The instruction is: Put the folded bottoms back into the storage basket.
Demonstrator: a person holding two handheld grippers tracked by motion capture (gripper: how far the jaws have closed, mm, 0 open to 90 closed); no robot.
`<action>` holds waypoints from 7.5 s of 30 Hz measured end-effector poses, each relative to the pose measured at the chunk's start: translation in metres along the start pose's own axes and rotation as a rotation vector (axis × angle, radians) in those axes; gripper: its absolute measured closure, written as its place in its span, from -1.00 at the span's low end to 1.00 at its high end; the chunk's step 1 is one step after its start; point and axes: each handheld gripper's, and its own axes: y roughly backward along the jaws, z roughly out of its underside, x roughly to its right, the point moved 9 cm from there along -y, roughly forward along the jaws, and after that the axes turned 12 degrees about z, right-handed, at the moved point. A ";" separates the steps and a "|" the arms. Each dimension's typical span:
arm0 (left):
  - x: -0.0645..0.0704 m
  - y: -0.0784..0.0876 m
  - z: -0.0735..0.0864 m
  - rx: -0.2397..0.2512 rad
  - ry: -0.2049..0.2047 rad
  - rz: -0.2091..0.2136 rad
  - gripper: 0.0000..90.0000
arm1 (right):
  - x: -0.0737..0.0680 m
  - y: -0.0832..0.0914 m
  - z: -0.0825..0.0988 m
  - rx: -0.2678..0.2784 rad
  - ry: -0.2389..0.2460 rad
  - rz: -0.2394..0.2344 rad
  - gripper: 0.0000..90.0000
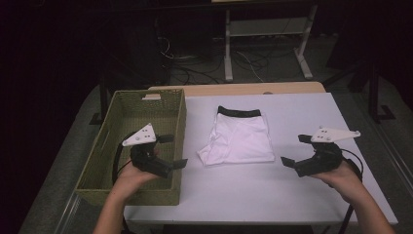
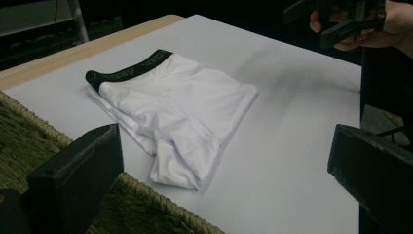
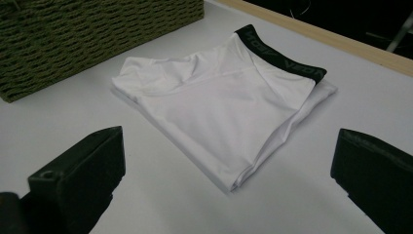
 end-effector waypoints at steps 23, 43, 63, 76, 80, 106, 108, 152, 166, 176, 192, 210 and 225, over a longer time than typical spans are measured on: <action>0.000 0.001 0.001 0.013 0.005 0.006 -1.00 | -0.005 -0.023 0.021 -0.056 0.007 -0.013 -1.00; 0.001 0.001 0.000 0.016 -0.006 0.008 -1.00 | -0.006 -0.043 0.044 -0.120 0.007 -0.005 -1.00; 0.000 0.001 0.001 0.014 -0.007 0.005 -1.00 | 0.000 -0.059 0.058 -0.173 0.020 0.022 -1.00; 0.000 0.001 0.000 0.020 0.001 0.002 -1.00 | -0.003 -0.069 0.052 -0.155 0.000 0.008 -1.00; 0.000 0.001 0.000 0.021 0.001 0.001 -1.00 | -0.003 -0.073 0.047 -0.146 -0.017 0.004 -1.00; 0.000 0.001 0.000 0.019 0.001 0.000 -1.00 | -0.007 -0.102 0.049 -0.185 0.019 -0.006 -1.00; 0.000 0.001 0.000 0.019 0.001 -0.001 -1.00 | -0.009 -0.103 0.051 -0.194 0.027 -0.009 -1.00; 0.020 -0.030 -0.044 0.000 0.003 -0.024 -1.00 | -0.010 -0.106 0.055 -0.204 0.037 -0.024 -1.00; 0.030 -0.066 -0.066 -0.001 -0.022 0.010 -1.00 | -0.010 -0.106 0.055 -0.206 0.031 -0.023 -1.00; 0.030 -0.086 -0.076 0.005 -0.024 0.027 -1.00 | -0.010 -0.105 0.055 -0.206 0.028 -0.024 -1.00; 0.024 -0.117 -0.087 0.008 -0.010 0.028 -1.00 | -0.010 -0.106 0.055 -0.204 0.029 -0.029 -1.00; 0.030 -0.157 -0.093 0.022 -0.013 0.060 -1.00 | -0.011 -0.106 0.055 -0.202 0.027 -0.035 -1.00; 0.022 -0.187 -0.091 0.009 -0.009 0.075 -1.00 | -0.011 -0.106 0.055 -0.202 0.029 -0.038 -1.00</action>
